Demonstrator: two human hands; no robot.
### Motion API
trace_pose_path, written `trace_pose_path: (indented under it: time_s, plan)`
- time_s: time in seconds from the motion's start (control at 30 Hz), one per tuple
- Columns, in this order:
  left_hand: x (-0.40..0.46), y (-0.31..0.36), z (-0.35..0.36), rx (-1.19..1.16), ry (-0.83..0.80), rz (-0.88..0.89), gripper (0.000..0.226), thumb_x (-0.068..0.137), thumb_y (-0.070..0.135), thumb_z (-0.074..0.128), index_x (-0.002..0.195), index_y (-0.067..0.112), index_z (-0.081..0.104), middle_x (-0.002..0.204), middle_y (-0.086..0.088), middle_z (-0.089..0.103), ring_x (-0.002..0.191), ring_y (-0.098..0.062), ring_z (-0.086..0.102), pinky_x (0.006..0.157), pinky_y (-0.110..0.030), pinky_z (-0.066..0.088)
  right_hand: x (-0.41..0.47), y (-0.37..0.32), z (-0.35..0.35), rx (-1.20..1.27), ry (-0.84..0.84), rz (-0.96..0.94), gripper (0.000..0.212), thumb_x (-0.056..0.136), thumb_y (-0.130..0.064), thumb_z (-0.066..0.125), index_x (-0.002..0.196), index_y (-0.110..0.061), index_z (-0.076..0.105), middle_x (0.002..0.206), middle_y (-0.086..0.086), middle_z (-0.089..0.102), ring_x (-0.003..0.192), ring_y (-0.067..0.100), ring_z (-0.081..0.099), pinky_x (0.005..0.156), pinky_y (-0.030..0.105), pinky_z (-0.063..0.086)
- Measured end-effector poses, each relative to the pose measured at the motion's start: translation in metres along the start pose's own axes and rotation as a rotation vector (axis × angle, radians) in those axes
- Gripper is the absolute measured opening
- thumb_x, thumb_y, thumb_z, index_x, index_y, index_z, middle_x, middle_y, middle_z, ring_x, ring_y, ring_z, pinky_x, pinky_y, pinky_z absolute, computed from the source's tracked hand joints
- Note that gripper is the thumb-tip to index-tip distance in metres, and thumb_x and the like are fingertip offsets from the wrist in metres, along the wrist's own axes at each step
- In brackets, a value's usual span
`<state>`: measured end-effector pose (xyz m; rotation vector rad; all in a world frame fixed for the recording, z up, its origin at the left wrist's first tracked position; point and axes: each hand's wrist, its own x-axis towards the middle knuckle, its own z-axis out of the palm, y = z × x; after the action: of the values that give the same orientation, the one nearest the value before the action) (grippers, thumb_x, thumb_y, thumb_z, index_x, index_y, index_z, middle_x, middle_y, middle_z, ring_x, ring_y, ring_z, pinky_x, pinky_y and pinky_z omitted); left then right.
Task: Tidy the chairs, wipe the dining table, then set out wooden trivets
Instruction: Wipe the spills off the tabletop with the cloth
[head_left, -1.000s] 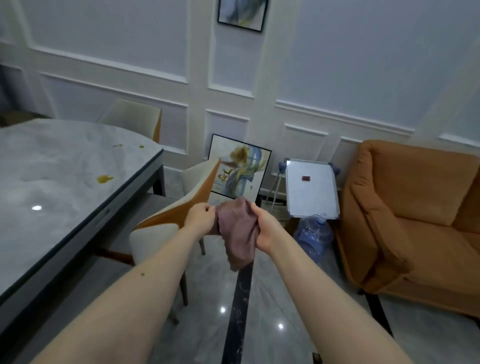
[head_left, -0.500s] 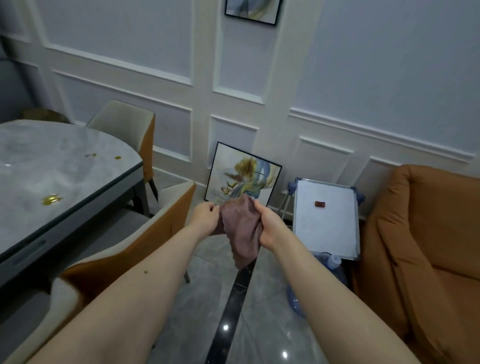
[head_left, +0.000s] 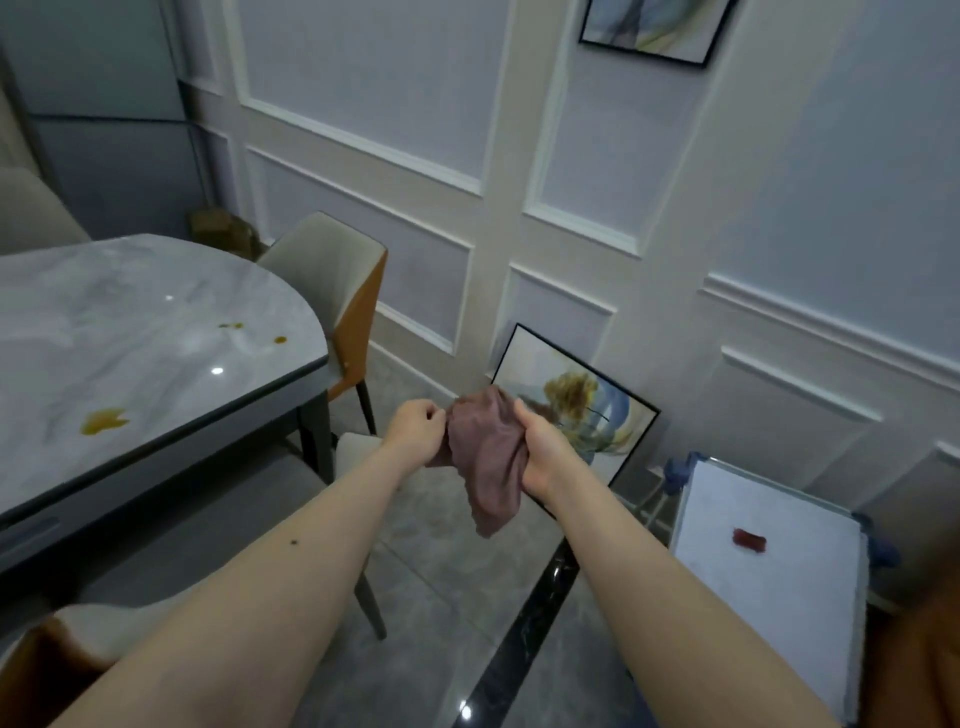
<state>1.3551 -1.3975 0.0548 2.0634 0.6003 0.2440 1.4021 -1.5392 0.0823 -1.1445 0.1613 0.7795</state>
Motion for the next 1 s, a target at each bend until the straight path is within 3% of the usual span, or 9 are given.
trace_pose_path:
  time_s: [0.13,0.23,0.37,0.43,0.53,0.73,0.87,1.0]
  plan:
    - [0.083,0.005,-0.003,-0.039,0.038,-0.092,0.040,0.100,0.015,0.037,0.061,0.010,0.039,0.067,-0.009,0.045,0.074,-0.024,0.047,0.065,-0.031,0.032,0.076,-0.043,0.017,-0.089,-0.075,0.048,0.048,0.102,-0.042,0.035,0.098,-0.004,0.066,0.083,0.013,0.074,0.088,0.027,0.064,0.077,0.037,0.052]
    - [0.130,0.010,-0.005,-0.073,0.067,-0.149,0.040,0.100,0.014,0.036,0.061,0.009,0.041,0.074,-0.013,0.049,0.077,-0.026,0.048,0.068,-0.034,0.038,0.123,-0.070,0.029,-0.110,-0.111,0.069,0.049,0.103,-0.042,0.035,0.098,-0.004,0.066,0.082,0.013,0.074,0.087,0.027,0.064,0.076,0.037,0.052]
    - [0.190,0.007,-0.010,-0.059,0.119,-0.184,0.035,0.100,0.016,0.035,0.070,0.005,0.049,0.078,-0.011,0.050,0.082,-0.026,0.049,0.072,-0.033,0.037,0.189,-0.099,0.047,-0.151,-0.119,0.089,0.047,0.101,-0.042,0.039,0.105,-0.002,0.065,0.099,0.016,0.069,0.090,0.028,0.064,0.080,0.038,0.052]
    - [0.221,0.001,-0.016,-0.047,0.174,-0.202,0.033,0.101,0.018,0.035,0.082,0.001,0.056,0.085,-0.011,0.053,0.087,-0.028,0.052,0.074,-0.033,0.037,0.224,-0.109,0.060,-0.179,-0.135,0.111,0.046,0.101,-0.041,0.040,0.106,-0.002,0.064,0.101,0.017,0.067,0.090,0.029,0.063,0.085,0.040,0.051]
    - [0.273,-0.018,-0.025,-0.033,0.281,-0.275,0.032,0.102,0.022,0.035,0.081,0.006,0.053,0.089,-0.011,0.055,0.085,-0.025,0.051,0.073,-0.030,0.037,0.287,-0.120,0.085,-0.271,-0.187,0.179,0.046,0.101,-0.040,0.041,0.109,-0.001,0.064,0.100,0.017,0.067,0.092,0.030,0.064,0.092,0.041,0.048]
    - [0.352,-0.050,-0.042,-0.071,0.501,-0.424,0.033,0.101,0.021,0.039,0.082,0.002,0.057,0.099,-0.022,0.063,0.090,-0.031,0.056,0.072,-0.029,0.036,0.394,-0.143,0.137,-0.402,-0.360,0.296,0.047,0.102,-0.035,0.041,0.128,0.001,0.057,0.128,0.020,0.059,0.122,0.032,0.055,0.108,0.042,0.040]
    - [0.387,-0.066,-0.059,-0.128,0.643,-0.537,0.036,0.101,0.021,0.040,0.095,-0.007,0.062,0.105,-0.025,0.063,0.098,-0.035,0.057,0.075,-0.032,0.038,0.450,-0.153,0.179,-0.527,-0.468,0.363,0.041,0.100,-0.032,0.049,0.122,0.000,0.060,0.122,0.018,0.063,0.117,0.030,0.059,0.104,0.041,0.044]
    - [0.396,-0.093,-0.084,-0.189,0.782,-0.645,0.031,0.100,0.023,0.043,0.105,-0.002,0.060,0.110,-0.019,0.061,0.093,-0.024,0.051,0.075,-0.028,0.035,0.483,-0.135,0.227,-0.589,-0.575,0.446,0.035,0.099,-0.030,0.051,0.110,0.000,0.065,0.111,0.014,0.067,0.106,0.027,0.063,0.101,0.036,0.046]
